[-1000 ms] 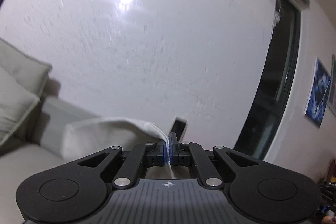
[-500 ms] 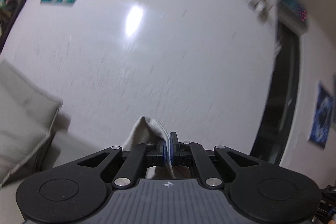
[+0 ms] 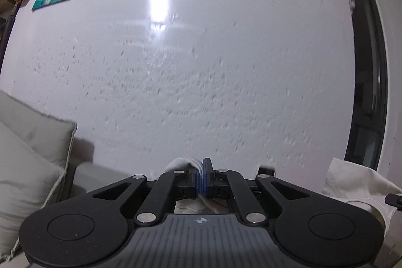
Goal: Fold clothes
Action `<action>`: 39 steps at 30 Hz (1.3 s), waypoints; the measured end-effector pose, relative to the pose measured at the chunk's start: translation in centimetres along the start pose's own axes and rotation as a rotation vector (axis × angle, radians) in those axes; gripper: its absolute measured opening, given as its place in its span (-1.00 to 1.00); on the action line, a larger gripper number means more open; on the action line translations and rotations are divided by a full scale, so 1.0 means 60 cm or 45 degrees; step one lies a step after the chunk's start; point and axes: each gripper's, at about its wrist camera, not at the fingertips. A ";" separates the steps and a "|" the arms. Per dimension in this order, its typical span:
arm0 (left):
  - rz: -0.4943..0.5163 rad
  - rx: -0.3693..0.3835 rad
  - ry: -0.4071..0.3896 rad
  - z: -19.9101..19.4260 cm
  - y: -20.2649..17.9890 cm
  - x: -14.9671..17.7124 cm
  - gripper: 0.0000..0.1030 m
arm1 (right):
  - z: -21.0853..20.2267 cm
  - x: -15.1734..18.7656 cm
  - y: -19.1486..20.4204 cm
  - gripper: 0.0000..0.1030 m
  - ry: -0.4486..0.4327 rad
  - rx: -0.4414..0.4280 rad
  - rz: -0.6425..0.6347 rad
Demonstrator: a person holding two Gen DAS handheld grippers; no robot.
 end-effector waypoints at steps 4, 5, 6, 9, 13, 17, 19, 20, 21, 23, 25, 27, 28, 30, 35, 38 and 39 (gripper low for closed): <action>-0.074 -0.115 0.240 -0.017 0.054 0.178 -0.96 | 0.020 0.134 -0.092 -0.93 0.215 0.116 0.110; -0.119 -0.151 0.313 -0.035 0.078 0.227 -0.96 | 0.024 0.172 -0.116 -0.93 0.276 0.153 0.139; -0.157 -0.189 0.378 -0.055 0.099 0.268 -0.96 | 0.022 0.211 -0.136 -0.93 0.335 0.193 0.160; -0.209 -0.294 0.566 -0.114 0.133 0.367 -0.96 | -0.006 0.313 -0.192 -0.93 0.497 0.305 0.229; -0.255 -0.361 0.737 -0.168 0.160 0.422 -0.96 | -0.070 0.375 -0.221 -0.93 0.624 0.388 0.270; -0.209 -0.339 0.743 -0.205 0.158 0.408 -0.96 | -0.126 0.383 -0.213 -0.93 0.669 0.418 0.234; -0.186 -0.310 0.709 -0.218 0.148 0.389 -0.96 | -0.144 0.366 -0.198 -0.93 0.652 0.413 0.186; -0.180 -0.296 0.688 -0.225 0.143 0.378 -0.96 | -0.151 0.358 -0.191 -0.93 0.641 0.411 0.164; -0.180 -0.282 0.671 -0.228 0.140 0.368 -0.96 | -0.159 0.349 -0.185 -0.93 0.629 0.406 0.149; -0.175 -0.256 0.641 -0.237 0.134 0.349 -0.96 | -0.175 0.335 -0.174 -0.93 0.622 0.389 0.125; -0.139 -0.243 0.640 -0.250 0.126 0.340 -0.96 | -0.192 0.325 -0.164 -0.93 0.625 0.375 0.096; -0.102 -0.243 0.671 -0.262 0.123 0.347 -0.96 | -0.206 0.326 -0.161 -0.93 0.649 0.379 0.068; -0.085 -0.245 0.692 -0.268 0.123 0.353 -0.96 | -0.212 0.330 -0.163 -0.93 0.668 0.387 0.059; -0.037 -0.300 0.748 -0.274 0.123 0.377 -0.89 | -0.220 0.344 -0.170 -0.93 0.708 0.407 0.043; 0.073 -0.373 0.967 -0.286 0.114 0.429 -0.76 | -0.243 0.376 -0.202 -0.62 0.781 0.434 0.112; 0.143 -0.318 0.936 -0.316 0.091 0.417 -0.46 | -0.271 0.370 -0.202 -0.34 0.749 0.395 0.070; 0.159 -0.291 0.919 -0.323 0.082 0.413 -0.41 | -0.283 0.364 -0.198 -0.34 0.704 0.327 0.054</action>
Point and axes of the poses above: each gripper's, at about its wrist camera, not at the fingertips, and z roughly the way its jaws point, y to its left, x to its underside, and after that the axes turned 14 degrees about -y, right-handed
